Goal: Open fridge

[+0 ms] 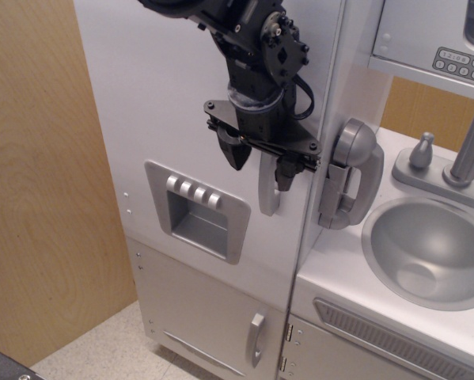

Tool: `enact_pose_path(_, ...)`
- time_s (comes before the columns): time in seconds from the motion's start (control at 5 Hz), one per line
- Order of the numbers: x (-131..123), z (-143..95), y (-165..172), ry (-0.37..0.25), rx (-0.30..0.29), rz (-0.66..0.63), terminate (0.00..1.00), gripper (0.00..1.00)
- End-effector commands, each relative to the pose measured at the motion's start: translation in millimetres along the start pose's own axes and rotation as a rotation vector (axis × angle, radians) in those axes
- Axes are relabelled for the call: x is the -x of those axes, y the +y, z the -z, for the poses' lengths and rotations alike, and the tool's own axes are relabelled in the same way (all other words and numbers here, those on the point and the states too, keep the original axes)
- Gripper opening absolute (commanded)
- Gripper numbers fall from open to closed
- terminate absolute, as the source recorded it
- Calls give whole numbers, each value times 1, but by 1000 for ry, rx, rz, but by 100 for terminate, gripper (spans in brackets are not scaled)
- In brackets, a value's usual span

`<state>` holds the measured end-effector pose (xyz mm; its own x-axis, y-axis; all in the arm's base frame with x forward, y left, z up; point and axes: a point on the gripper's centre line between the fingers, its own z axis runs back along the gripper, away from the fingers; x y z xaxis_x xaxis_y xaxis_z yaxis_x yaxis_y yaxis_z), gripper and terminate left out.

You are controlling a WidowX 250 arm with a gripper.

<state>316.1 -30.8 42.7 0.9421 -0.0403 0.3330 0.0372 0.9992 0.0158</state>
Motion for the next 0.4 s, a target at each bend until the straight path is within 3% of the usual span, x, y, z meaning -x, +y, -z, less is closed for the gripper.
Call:
enact_pose_path(0.0,2,-16,6,-23,2,-53,0,0)
enact_pose_path(0.2,7,-18,8,-29,27,-77,0,0)
